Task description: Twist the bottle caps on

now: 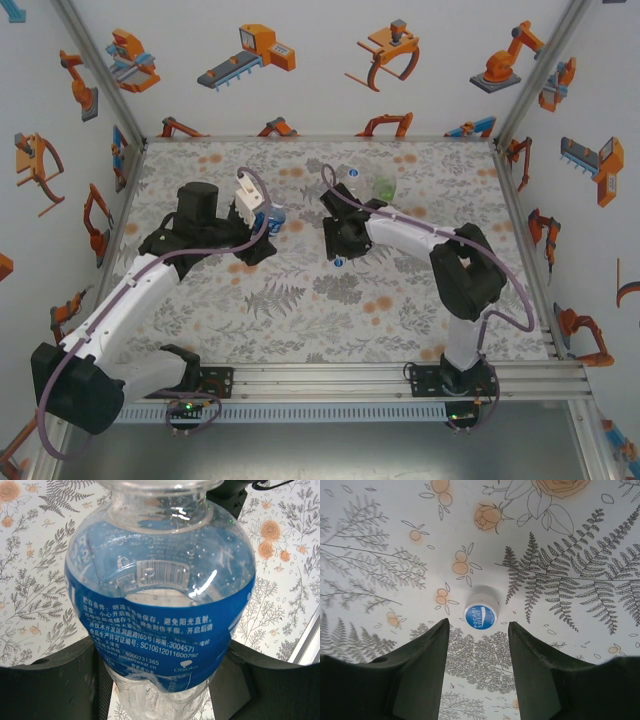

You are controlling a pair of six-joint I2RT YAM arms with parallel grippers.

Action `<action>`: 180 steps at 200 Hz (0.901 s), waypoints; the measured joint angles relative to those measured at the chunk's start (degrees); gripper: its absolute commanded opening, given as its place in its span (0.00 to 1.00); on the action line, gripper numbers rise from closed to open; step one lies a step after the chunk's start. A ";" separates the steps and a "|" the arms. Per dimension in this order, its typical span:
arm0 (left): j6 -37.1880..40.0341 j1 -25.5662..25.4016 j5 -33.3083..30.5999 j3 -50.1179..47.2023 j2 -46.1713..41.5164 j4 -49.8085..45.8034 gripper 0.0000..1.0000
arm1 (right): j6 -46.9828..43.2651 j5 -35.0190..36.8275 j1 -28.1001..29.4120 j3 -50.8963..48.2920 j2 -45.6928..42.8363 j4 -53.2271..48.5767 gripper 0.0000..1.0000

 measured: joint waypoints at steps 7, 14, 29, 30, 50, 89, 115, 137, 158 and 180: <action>0.00 0.00 0.00 0.00 0.00 0.00 0.04 | -0.04 0.20 0.11 0.02 0.61 -0.28 0.49; 0.00 -0.04 0.00 0.00 0.00 -0.02 0.04 | -0.11 0.39 0.24 0.04 1.22 -0.52 0.48; -0.02 -0.11 0.00 0.00 0.00 -0.02 0.04 | -0.20 0.44 0.37 0.04 2.32 -0.92 0.46; -0.02 -0.13 0.00 0.00 0.00 -0.02 0.04 | -0.22 0.44 0.39 0.04 2.40 -0.94 0.46; 0.00 -0.37 -0.02 0.00 0.00 -0.04 0.04 | -0.24 0.44 0.46 0.13 3.21 -1.01 0.44; -0.02 -1.05 -0.15 0.00 0.00 -0.04 0.04 | -0.68 1.05 0.72 1.27 3.74 -0.90 0.42; 0.00 -1.73 -0.26 0.00 0.00 -0.09 0.04 | -1.31 1.42 0.83 1.99 4.59 -0.76 0.41; 0.00 -2.08 -0.37 0.00 0.00 -0.24 0.04 | -1.70 1.68 0.83 1.99 5.03 -0.87 0.40; 0.00 -2.23 -0.44 0.00 0.00 -0.31 0.04 | -1.86 1.86 0.83 1.99 5.05 -0.90 0.39; 0.02 -2.25 -0.52 0.00 0.00 -0.48 0.04 | -2.03 1.88 0.83 1.99 5.14 -0.90 0.40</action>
